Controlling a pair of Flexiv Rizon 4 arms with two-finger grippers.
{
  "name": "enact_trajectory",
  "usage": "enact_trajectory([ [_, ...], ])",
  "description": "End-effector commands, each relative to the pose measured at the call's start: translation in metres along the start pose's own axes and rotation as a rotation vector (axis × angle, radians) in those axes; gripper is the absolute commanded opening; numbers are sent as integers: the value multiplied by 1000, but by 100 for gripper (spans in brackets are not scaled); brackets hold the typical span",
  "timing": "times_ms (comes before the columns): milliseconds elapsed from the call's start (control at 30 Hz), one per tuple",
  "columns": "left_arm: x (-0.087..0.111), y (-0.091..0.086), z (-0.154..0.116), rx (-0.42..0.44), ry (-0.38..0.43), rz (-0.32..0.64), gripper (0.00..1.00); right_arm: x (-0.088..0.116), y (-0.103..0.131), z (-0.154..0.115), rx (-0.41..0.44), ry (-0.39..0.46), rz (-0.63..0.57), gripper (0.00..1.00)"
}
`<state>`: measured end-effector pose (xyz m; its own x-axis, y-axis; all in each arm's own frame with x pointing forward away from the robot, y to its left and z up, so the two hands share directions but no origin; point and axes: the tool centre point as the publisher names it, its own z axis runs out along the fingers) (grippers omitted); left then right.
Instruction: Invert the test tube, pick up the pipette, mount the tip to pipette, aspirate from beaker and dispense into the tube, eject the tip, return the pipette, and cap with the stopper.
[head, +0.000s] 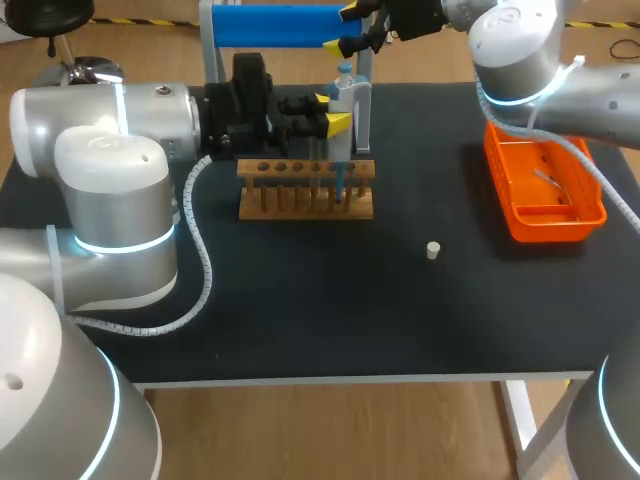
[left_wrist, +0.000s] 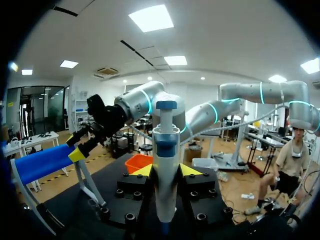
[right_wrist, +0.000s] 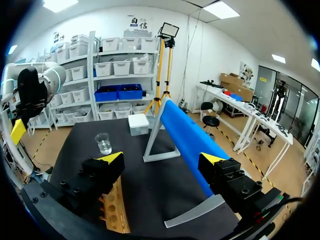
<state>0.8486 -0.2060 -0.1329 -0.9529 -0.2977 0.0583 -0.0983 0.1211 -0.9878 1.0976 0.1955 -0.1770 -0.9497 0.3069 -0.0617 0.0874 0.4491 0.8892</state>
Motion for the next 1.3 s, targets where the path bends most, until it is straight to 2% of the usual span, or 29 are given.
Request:
enact_trajectory([
  [33, -3, 2, -28, -35, -63, -16, 0, -1, 1, 0, 5, 2, 0, 100],
  [300, -38, 11, -78, -117, -195, -43, 0, -1, 1, 0, 5, 2, 0, 100],
  [600, -80, 13, -113, -199, -304, -65, 0, -1, 1, 0, 5, 2, 0, 100],
  [1067, -151, 20, -141, -307, -443, -135, 0, -1, 1, 0, 5, 2, 0, 100],
  [1300, -174, 23, -149, -351, -487, -142, 0, -1, 1, 0, 5, 2, 0, 100],
])
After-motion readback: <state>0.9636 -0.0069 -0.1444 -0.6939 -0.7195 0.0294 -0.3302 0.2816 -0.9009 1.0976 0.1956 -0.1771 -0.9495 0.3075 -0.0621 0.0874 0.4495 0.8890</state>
